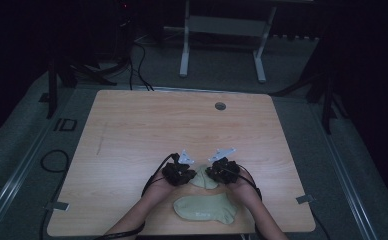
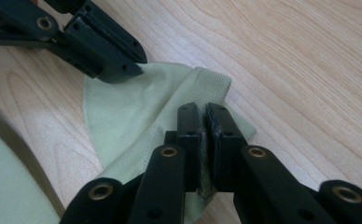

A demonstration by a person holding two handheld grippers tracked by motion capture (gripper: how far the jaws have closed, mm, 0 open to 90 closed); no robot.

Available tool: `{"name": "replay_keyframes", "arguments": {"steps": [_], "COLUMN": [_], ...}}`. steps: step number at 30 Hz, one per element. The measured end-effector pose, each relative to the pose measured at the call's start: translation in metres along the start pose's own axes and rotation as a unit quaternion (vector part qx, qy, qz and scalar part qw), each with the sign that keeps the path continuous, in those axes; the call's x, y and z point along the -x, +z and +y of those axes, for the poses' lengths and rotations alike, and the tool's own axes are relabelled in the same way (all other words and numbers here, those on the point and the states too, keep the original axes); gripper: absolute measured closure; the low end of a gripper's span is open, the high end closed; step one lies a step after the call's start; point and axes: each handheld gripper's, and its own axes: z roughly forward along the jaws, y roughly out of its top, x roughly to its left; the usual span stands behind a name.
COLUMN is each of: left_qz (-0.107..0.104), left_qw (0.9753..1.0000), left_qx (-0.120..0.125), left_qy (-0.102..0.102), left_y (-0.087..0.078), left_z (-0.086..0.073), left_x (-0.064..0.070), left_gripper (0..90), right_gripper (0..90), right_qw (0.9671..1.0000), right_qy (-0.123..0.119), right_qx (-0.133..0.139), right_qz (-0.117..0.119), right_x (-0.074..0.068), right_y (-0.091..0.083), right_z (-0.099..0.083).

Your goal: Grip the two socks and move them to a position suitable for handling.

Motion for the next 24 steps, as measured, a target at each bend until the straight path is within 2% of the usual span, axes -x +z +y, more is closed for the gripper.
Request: {"name": "replay_keyframes", "arguments": {"steps": [2, 5, 10, 12, 14, 16, 20, 24], "left_qz": [0.009, 0.011, 0.016, 0.024, 0.035, 0.033, 0.031, 0.029], "left_qw": [1.0000, 0.9999, 0.9996, 0.9994, 0.9991, 0.9993, 0.9994, 0.9994], "left_qx": [-0.002, 0.006, 0.021, 0.025, 0.021, 0.017, 0.015, 0.006], "left_qy": [0.003, 0.004, 0.003, 0.006, 0.009, 0.002, -0.008, -0.019], "left_y": [-0.002, -0.010, -0.036, -0.046, -0.055, -0.061, -0.064, -0.053], "left_z": [0.001, 0.003, 0.009, 0.010, 0.010, 0.007, -0.003, -0.015], "left_x": [0.002, 0.003, 0.001, 0.000, -0.001, -0.004, -0.008, -0.011], "left_gripper": [87.1, 87.5, 87.6, 87.6, 87.6, 87.6, 87.5, 87.3], "right_gripper": [85.7, 85.7, 85.8, 85.8, 85.7, 85.8, 85.7, 85.6], "right_qw": [1.0000, 0.9998, 0.9981, 0.9970, 0.9962, 0.9956, 0.9954, 0.9964], "right_qy": [0.001, 0.007, 0.022, 0.030, 0.039, 0.047, 0.065, 0.069], "right_qx": [0.003, 0.018, 0.058, 0.071, 0.077, 0.079, 0.069, 0.048], "right_qz": [-0.003, -0.001, -0.006, -0.007, -0.012, -0.015, -0.013, -0.010], "right_x": [0.000, 0.001, 0.006, 0.010, 0.012, 0.014, 0.020, 0.021], "right_y": [-0.002, -0.010, -0.041, -0.053, -0.063, -0.069, -0.069, -0.052], "right_z": [0.000, 0.001, 0.004, 0.005, 0.004, 0.000, -0.011, -0.026]}}
